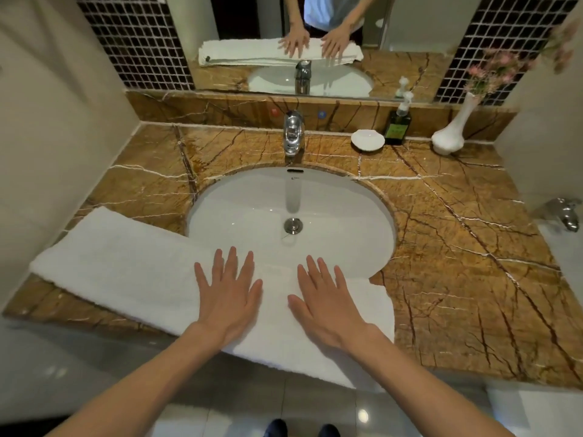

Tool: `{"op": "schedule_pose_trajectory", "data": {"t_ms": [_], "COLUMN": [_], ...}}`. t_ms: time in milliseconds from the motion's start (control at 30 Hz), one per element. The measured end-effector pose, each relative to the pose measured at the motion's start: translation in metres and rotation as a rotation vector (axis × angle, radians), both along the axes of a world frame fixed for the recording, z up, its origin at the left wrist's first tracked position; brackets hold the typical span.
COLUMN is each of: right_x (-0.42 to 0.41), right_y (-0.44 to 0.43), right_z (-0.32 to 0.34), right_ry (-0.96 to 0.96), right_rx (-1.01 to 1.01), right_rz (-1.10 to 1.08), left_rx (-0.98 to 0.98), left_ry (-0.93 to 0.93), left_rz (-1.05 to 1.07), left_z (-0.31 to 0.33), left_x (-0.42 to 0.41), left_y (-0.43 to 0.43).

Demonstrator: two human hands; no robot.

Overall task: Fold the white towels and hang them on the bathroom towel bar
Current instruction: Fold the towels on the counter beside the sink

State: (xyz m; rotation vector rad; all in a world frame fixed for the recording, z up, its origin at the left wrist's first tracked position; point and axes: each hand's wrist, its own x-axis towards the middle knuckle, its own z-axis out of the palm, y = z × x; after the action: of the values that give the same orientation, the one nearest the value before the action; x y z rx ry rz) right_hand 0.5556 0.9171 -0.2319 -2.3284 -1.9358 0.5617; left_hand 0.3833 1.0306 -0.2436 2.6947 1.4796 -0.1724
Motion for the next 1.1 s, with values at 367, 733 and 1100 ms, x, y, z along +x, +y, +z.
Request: {"op": "schedule_pose_trajectory", "data": {"t_ms": [367, 733, 1100], "right_x": [-0.039, -0.085, -0.086], "right_y": [0.057, 0.13, 0.181], "right_z": [-0.015, -0.004, -0.008], "right_ry": [-0.003, 0.141, 0.423], "right_rx": [-0.057, 0.078, 0.014], "right_rz": [0.276, 0.156, -0.035], "left_rx": [-0.049, -0.025, -0.103], "left_ry": [-0.012, -0.139, -0.194], "left_rz": [0.465, 0.504, 0.701], "left_z": [-0.018, -0.017, -0.02], "left_x": [-0.062, -0.068, -0.085], "left_y": [0.035, 0.029, 0.02]}}
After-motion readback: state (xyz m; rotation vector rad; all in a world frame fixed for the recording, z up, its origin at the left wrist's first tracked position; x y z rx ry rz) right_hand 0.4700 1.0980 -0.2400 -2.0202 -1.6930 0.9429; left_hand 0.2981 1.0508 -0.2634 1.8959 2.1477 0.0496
